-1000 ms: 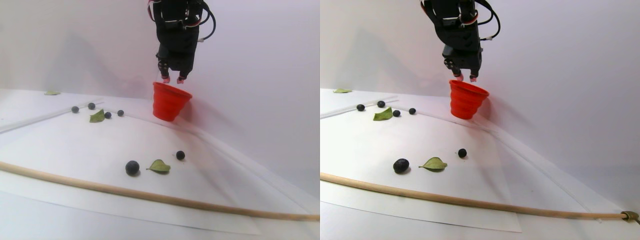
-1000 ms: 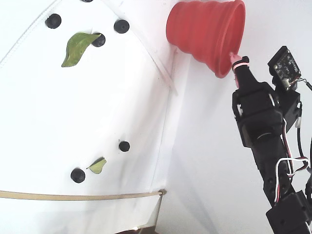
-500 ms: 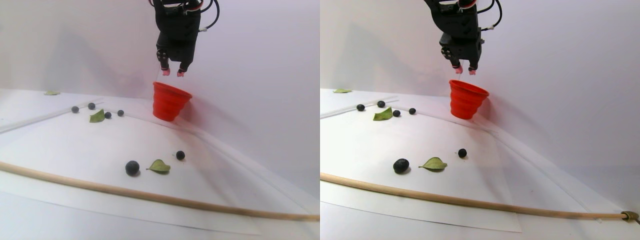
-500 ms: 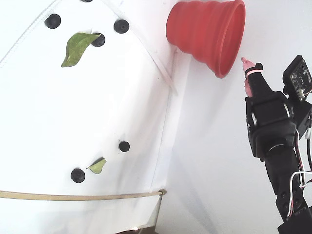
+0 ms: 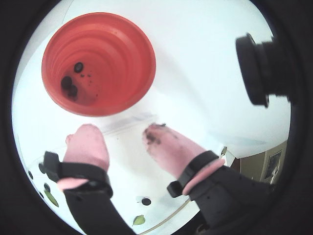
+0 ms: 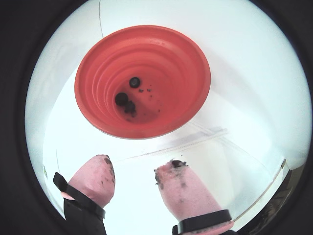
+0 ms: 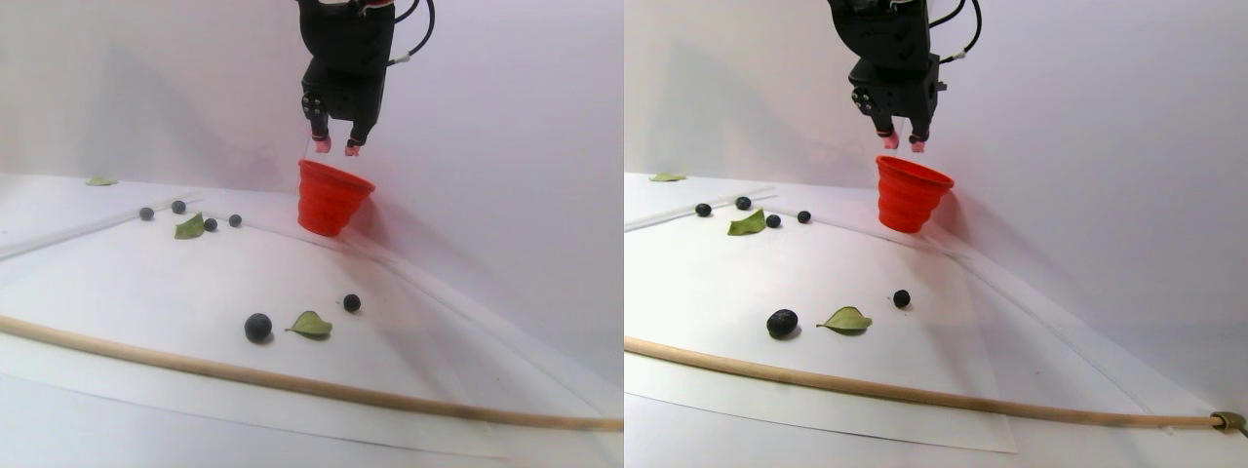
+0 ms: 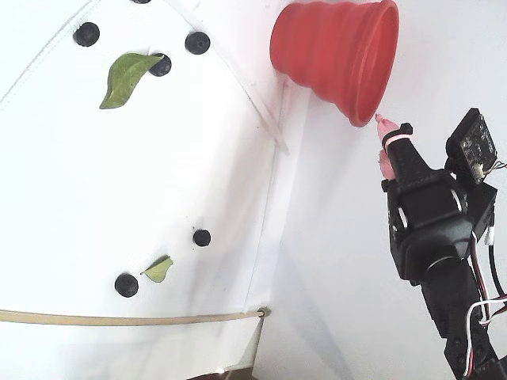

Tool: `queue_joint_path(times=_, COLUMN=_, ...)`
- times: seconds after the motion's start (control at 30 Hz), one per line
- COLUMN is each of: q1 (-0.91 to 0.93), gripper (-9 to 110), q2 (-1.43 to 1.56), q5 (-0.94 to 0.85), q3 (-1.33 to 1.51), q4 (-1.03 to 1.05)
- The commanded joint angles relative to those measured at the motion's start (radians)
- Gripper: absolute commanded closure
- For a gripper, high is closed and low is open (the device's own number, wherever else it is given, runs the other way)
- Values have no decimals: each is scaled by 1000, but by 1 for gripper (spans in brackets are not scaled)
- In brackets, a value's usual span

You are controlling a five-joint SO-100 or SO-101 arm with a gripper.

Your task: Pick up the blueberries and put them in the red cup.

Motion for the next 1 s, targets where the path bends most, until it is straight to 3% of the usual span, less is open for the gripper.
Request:
queue_joint_path(times=0.0, q1=72, gripper=86, q2=141, q5=6, q3=2, q4=-3)
queue_joint_path(times=0.97, q1=97, gripper=86, q2=281, q5=95, q3=196, q4=69)
